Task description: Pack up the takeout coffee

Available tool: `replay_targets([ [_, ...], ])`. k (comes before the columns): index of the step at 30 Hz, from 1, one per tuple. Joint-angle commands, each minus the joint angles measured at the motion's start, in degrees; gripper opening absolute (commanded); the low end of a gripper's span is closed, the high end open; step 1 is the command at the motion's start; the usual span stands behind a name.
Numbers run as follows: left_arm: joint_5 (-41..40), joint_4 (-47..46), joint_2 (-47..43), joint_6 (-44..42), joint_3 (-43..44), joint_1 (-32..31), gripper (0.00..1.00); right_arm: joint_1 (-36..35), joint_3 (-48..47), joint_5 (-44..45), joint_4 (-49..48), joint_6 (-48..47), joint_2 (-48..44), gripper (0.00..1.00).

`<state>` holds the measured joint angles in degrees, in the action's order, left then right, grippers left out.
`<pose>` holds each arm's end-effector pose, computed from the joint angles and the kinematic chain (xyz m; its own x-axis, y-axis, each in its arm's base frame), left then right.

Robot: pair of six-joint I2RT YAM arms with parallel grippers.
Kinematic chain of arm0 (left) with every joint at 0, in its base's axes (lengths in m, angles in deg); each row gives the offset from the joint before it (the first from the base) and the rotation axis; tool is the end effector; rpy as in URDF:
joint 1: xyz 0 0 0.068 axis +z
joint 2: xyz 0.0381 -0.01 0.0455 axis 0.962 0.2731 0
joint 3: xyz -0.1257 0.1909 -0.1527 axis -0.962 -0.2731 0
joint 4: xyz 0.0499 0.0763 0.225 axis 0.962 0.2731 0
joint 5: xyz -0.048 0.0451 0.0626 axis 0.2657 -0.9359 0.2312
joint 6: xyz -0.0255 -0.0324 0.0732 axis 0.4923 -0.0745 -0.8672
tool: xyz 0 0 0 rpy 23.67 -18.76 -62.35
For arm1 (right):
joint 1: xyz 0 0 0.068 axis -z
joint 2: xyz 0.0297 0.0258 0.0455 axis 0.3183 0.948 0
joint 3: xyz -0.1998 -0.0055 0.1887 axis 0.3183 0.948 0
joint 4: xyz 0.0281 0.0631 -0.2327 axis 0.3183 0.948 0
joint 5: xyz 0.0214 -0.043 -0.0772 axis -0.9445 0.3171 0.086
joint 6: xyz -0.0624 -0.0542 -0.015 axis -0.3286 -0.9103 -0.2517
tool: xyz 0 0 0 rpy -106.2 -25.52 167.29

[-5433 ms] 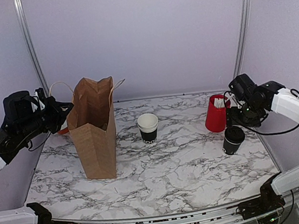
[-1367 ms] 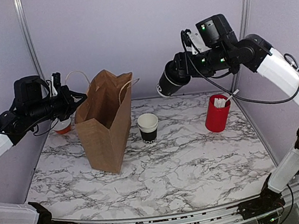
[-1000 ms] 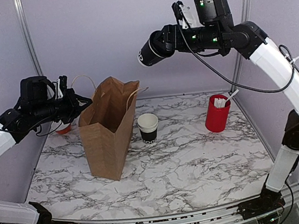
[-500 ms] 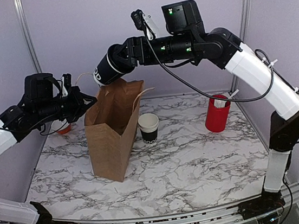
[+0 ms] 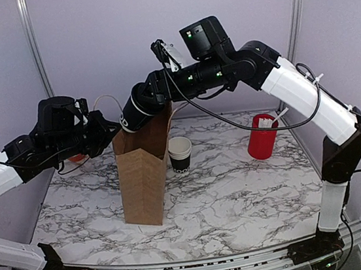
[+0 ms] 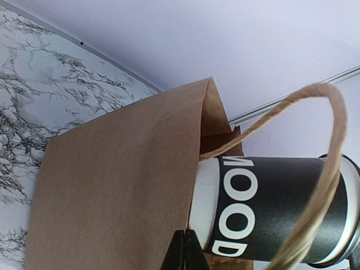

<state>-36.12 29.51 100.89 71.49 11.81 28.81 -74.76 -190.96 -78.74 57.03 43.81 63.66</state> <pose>0.2030 -0.1886 0.3813 -0.6041 -0.5918 -0.5337 0.1485 0.5744 -0.8050 0.2307 0.3521 0.4501 -0.5429 -0.1251 -0.8304 -0.7053 0.6046 0.3701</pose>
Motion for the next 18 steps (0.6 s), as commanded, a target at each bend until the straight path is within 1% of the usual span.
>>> replay_targets([
  [1,-4.14,-9.94,-2.82,3.39,-1.1,-3.0,0.0,0.26,0.19,0.25,7.9,-0.15,0.36,0.58],
  [10,-6.16,-13.49,-1.88,6.13,-2.22,-5.46,0.0,0.22,0.25,1.1,10.16,0.24,-0.71,0.57],
  [18,-4.94,-14.68,-0.65,7.85,-2.74,-6.29,0.0,0.31,1.4,2.72,11.01,-0.06,-2.0,0.57],
])
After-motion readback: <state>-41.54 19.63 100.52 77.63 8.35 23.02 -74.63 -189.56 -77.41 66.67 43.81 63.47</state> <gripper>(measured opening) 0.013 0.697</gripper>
